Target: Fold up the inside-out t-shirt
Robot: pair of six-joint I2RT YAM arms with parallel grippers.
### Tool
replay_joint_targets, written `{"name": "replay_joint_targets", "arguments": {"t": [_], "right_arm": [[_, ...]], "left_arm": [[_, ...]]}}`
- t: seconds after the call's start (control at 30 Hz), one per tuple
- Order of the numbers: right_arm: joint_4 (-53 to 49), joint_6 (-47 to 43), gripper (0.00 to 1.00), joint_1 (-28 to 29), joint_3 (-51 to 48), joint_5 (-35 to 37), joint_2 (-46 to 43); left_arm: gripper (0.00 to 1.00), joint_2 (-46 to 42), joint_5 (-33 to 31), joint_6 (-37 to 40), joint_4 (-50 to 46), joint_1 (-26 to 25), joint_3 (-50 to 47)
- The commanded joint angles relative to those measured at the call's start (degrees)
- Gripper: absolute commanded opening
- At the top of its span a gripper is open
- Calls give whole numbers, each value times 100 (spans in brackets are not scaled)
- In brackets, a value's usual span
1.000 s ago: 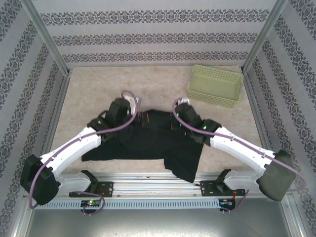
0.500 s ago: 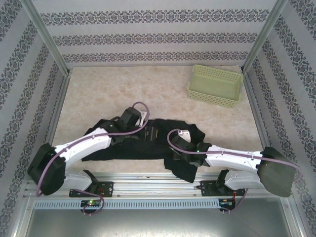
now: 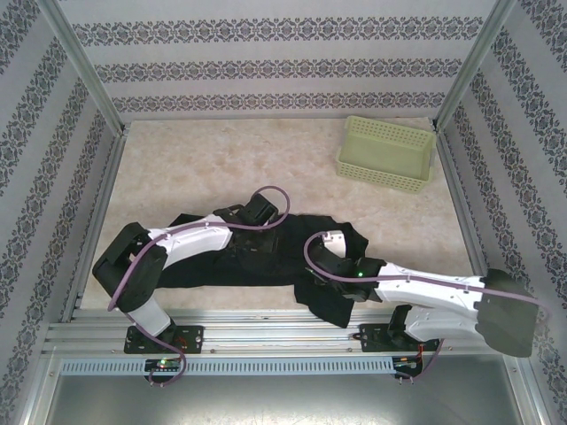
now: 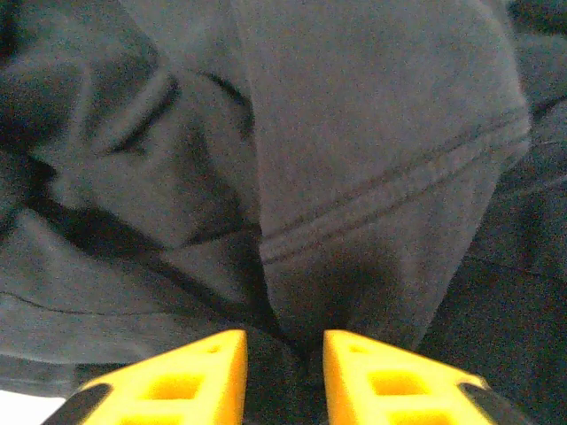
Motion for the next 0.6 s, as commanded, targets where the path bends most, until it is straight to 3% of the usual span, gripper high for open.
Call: {"name": "replay_joint_targets", "arguments": {"t": [0.0,0.1,0.2,0.37,0.57], "right_arm": [[18,-414,39,-388,346,-110,-371],[604,-404,43,-872,419,-891,-154],[1049,-359,45,-961,660,-1291,526],[1535,-227,48,-962,1069,-1705,1675],[1903,-113,53,-955,1058,-1691,2395]], "left_arm": [[16,-371,199,-93,477,-74,-334],[7,-638,377,-172,988,-74,-642],[0,-881,500,-326,1481,-65,-954],[0,-1177,756,-557,2191,-56,-1326],[0,-1326,797,-626,2343,-38,-1419]]}}
